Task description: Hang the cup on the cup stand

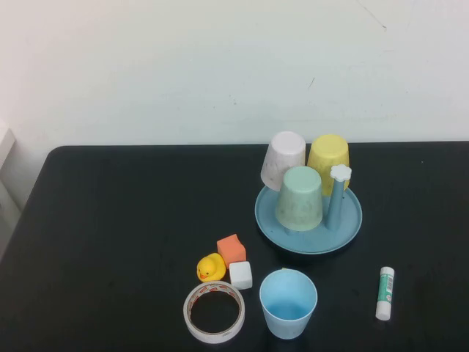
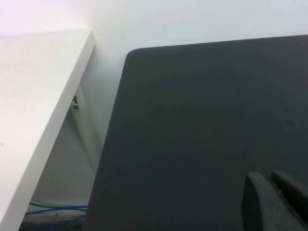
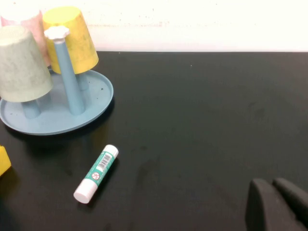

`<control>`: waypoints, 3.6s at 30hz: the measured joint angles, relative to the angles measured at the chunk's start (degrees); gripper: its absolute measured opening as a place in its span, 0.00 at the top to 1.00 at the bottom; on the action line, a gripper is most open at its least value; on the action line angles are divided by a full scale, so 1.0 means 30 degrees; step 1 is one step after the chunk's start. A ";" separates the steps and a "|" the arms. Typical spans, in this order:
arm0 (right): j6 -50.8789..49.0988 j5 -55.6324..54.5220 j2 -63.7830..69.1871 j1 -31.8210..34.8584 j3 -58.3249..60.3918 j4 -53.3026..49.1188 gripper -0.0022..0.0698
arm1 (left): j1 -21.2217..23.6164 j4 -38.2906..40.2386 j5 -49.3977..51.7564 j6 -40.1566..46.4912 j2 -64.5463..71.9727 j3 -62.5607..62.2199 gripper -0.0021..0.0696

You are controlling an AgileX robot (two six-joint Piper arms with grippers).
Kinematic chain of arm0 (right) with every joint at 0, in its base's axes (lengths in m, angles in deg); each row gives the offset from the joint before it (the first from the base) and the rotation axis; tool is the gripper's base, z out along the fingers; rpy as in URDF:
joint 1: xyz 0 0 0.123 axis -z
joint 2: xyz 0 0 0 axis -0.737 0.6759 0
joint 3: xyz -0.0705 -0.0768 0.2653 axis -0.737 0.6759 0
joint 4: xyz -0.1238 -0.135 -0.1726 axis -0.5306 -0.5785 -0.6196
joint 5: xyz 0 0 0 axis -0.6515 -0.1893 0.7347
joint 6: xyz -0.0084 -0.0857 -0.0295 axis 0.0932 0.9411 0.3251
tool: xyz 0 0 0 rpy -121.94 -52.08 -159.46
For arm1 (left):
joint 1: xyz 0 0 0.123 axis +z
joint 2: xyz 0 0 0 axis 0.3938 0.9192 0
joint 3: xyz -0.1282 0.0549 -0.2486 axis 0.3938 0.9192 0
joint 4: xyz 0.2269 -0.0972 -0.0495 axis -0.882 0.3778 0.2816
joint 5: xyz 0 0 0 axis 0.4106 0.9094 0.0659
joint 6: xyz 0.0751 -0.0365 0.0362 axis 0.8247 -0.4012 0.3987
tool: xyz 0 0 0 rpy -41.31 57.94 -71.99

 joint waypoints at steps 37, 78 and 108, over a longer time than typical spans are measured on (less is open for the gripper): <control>-0.1637 -0.0273 0.0000 0.0000 0.0038 0.5597 0.97 | 0.0000 0.9083 -0.0667 -0.4089 0.0000 0.0000 0.97; 0.2735 0.0267 0.0000 0.0000 0.0101 1.5745 0.97 | -0.4054 0.6301 1.2448 0.9306 2.0336 -1.7945 0.97; 0.3039 0.0338 0.0000 0.0000 0.0118 1.5791 0.97 | -1.4174 0.1374 1.1057 0.1140 3.8607 -2.9610 0.24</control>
